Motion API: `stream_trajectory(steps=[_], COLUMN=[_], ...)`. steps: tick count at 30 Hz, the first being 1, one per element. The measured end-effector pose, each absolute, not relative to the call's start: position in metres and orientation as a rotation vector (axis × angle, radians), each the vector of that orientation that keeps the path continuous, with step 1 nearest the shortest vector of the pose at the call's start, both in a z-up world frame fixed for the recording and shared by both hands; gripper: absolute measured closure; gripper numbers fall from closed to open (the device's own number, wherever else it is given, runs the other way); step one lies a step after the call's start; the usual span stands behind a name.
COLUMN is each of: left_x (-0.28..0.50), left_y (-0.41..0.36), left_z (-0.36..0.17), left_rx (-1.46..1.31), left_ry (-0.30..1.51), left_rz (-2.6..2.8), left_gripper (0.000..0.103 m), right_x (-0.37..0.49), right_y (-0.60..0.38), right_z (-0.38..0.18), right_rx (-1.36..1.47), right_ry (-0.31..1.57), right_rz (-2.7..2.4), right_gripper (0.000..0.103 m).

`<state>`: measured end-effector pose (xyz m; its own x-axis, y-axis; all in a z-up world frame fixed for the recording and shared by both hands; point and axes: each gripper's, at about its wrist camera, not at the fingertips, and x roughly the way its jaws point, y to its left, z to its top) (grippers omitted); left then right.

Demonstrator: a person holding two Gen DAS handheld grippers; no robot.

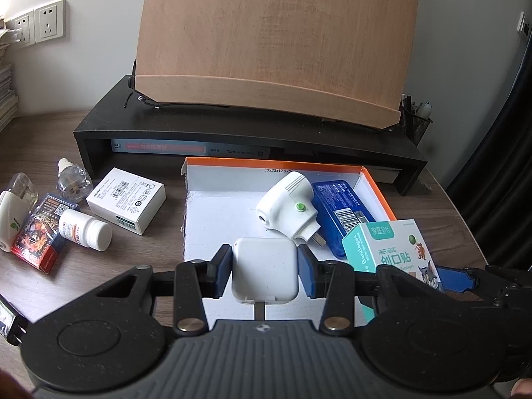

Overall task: Organize rigid objects
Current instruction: 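Open the left gripper to drop the charger in while the right gripper releases the bandage box, then lift both open grippers away from the box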

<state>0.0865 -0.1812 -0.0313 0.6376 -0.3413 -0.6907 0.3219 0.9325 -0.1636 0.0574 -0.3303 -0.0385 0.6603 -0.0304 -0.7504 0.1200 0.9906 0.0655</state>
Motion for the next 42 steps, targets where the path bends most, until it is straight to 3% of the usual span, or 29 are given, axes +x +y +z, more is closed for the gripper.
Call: stream_trajectory(steps=[27,37,42], left_x=[0.098,0.082,0.075], left_y=[-0.196,-0.168,-0.133], left_z=[-0.048,-0.021,-0.011], left_rx=[-0.05,0.006,0.007], left_ry=[0.861,0.828,0.822], left_rz=[-0.477,-0.391,-0.322], left_gripper=[0.061,0.024,0.014], right_x=[0.043,0.029,0.027], right_y=[-0.344,-0.319,-0.291], right_z=[-0.02,-0.003,0.0], right_rx=[0.106,0.146,0.176], right_ry=[0.749,0.701,0.711], right_rz=[-0.199,-0.186,-0.143], right_gripper=[0.018,0.014,0.012])
